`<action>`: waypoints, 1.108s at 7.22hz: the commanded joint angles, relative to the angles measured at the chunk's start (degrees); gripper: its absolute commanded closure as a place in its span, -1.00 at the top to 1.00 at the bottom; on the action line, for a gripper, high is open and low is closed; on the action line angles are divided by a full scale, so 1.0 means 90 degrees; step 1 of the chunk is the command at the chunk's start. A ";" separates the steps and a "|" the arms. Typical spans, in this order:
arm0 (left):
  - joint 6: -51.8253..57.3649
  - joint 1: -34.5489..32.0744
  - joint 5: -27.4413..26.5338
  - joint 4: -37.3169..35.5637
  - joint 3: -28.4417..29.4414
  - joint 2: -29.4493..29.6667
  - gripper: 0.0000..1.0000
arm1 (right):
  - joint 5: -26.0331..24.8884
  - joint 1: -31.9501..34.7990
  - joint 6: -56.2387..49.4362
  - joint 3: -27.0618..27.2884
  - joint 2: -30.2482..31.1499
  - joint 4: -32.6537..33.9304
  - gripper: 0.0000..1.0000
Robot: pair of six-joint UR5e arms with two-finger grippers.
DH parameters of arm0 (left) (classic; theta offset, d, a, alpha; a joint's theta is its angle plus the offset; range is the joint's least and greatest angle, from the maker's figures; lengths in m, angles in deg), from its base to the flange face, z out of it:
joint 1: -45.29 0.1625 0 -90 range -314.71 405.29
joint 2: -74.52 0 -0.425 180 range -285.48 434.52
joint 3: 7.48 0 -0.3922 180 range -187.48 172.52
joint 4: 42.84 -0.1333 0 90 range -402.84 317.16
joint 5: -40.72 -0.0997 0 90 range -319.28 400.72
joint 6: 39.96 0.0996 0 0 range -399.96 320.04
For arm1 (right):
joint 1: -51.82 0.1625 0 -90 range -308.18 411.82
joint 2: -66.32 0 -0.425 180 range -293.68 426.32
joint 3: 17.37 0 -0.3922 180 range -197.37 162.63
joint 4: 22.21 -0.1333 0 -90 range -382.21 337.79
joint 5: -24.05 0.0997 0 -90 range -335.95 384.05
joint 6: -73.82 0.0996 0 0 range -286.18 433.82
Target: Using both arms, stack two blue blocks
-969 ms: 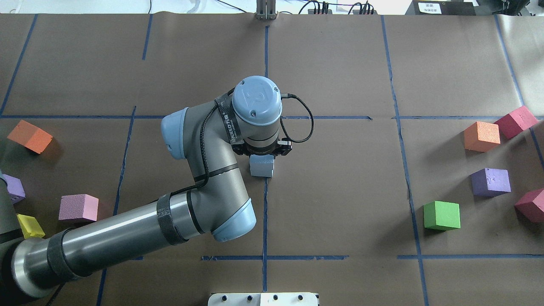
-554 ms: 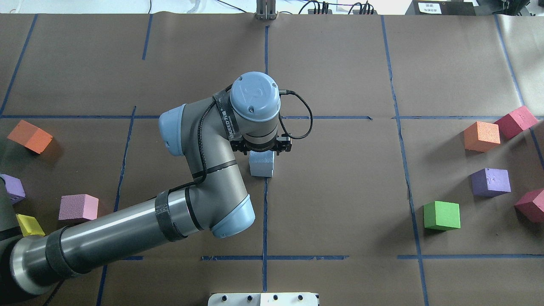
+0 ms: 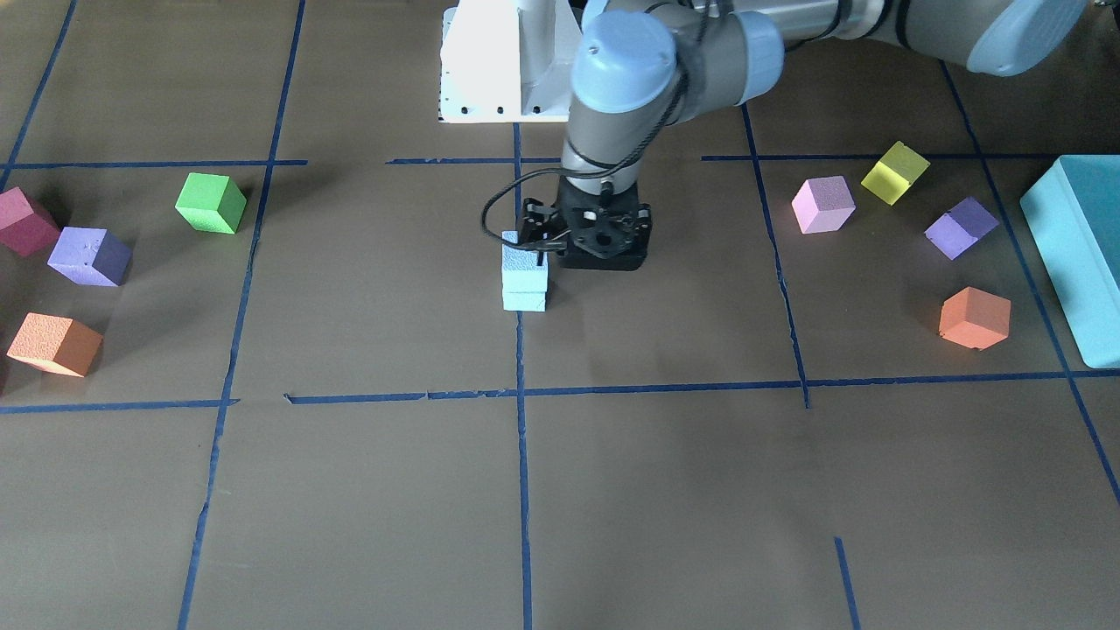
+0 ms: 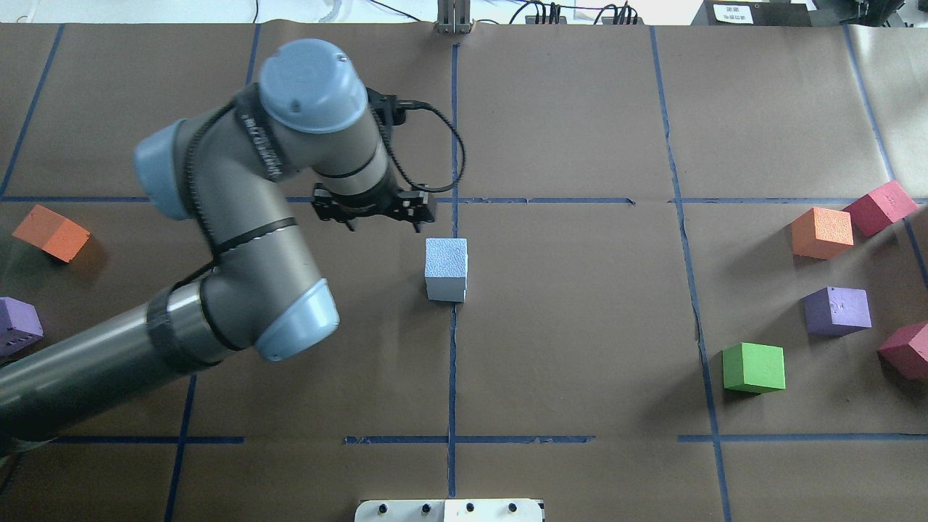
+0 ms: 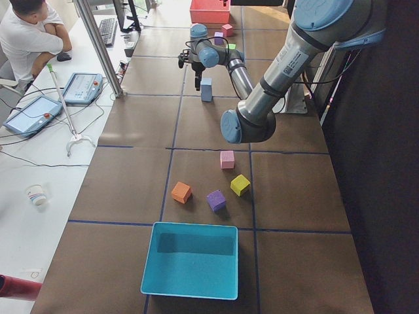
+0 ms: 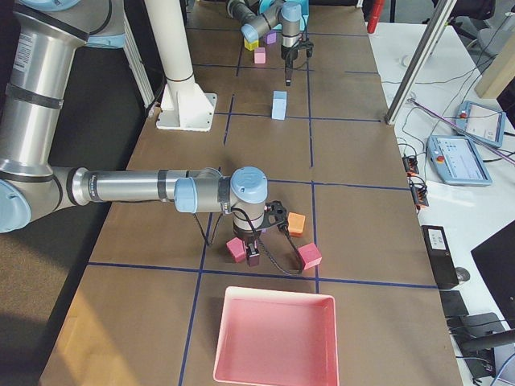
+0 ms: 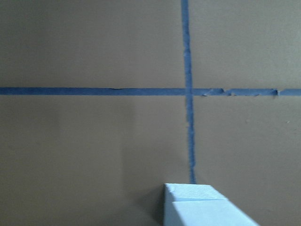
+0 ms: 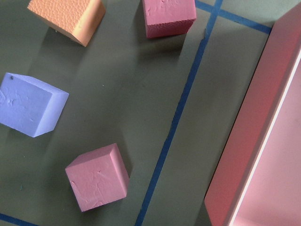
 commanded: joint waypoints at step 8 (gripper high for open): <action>0.7842 -0.6025 0.2465 0.0095 0.0228 -0.5518 1.00 | 0.0399 -0.0003 0.0819 -0.0538 -0.0035 -0.0427 1.00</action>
